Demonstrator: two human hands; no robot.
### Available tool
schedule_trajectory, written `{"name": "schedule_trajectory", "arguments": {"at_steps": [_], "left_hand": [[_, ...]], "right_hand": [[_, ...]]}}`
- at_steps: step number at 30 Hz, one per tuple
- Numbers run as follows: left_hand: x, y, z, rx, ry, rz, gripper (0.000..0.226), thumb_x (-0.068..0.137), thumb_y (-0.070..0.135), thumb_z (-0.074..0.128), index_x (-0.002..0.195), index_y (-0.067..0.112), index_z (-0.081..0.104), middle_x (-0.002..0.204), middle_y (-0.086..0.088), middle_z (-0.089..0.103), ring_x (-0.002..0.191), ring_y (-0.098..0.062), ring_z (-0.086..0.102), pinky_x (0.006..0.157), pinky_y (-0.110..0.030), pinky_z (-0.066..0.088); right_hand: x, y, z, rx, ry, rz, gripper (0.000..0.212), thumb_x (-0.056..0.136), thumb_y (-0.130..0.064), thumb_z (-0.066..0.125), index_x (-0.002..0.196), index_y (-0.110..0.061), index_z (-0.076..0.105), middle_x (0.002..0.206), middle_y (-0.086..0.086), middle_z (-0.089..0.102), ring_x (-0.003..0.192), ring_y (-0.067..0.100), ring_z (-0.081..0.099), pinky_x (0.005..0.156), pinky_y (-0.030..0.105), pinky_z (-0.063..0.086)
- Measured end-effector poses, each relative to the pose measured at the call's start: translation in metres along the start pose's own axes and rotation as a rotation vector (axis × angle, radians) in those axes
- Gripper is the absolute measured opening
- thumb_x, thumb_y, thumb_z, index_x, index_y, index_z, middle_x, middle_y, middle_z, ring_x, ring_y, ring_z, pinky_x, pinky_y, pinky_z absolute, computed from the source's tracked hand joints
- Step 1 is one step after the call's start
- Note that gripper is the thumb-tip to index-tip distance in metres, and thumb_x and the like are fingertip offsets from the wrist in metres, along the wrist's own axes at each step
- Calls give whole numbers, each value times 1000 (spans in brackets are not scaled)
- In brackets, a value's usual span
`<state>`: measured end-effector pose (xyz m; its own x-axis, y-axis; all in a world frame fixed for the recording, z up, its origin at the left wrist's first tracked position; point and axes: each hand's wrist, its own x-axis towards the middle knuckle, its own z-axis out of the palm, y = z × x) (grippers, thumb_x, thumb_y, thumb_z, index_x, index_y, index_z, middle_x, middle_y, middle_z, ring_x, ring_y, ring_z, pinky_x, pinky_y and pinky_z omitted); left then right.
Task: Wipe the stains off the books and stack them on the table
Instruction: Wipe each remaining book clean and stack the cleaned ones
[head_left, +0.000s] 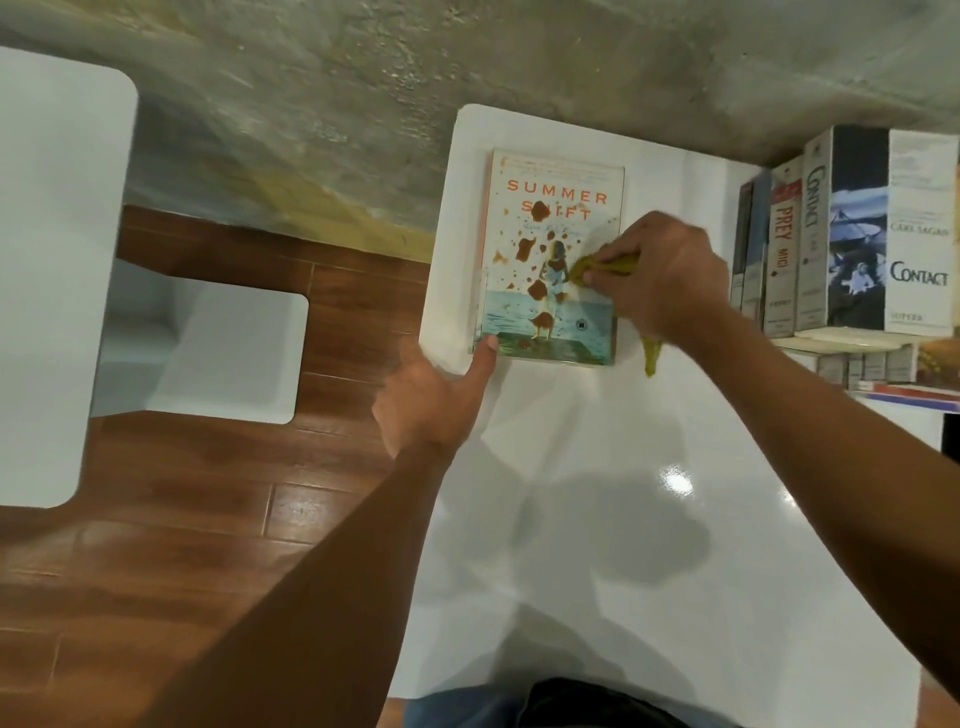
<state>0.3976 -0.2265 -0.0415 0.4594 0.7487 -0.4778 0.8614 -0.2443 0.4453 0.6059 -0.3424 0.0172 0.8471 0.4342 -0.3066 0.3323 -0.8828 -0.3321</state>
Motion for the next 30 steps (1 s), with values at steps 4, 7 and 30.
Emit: {"name": "schedule_trajectory", "arguments": {"at_steps": [4, 7, 30], "left_hand": [[0, -2, -2, -25, -18, -10, 79, 76, 86, 51, 122, 21, 47, 98, 10, 53, 86, -18, 62, 79, -38, 59], [0, -4, -1, -28, -19, -7, 81, 75, 88, 50, 119, 21, 47, 97, 9, 54, 87, -20, 64, 79, -41, 59], [3, -3, -4, -4, -52, 2, 82, 72, 92, 46, 114, 21, 47, 95, 9, 53, 90, -21, 65, 78, -41, 59]], "right_hand": [[18, -14, -2, 94, 55, 81, 35, 83, -47, 77, 108, -23, 70, 111, -10, 63, 92, 9, 58, 76, 35, 58], [6, -14, 0, 7, -73, -41, 32, 83, -46, 77, 107, -25, 73, 106, -13, 62, 91, 10, 57, 74, 35, 55], [48, -33, -11, -76, 21, -38, 43, 92, -49, 65, 128, -24, 64, 126, 3, 65, 104, 24, 61, 87, 36, 49]]}}
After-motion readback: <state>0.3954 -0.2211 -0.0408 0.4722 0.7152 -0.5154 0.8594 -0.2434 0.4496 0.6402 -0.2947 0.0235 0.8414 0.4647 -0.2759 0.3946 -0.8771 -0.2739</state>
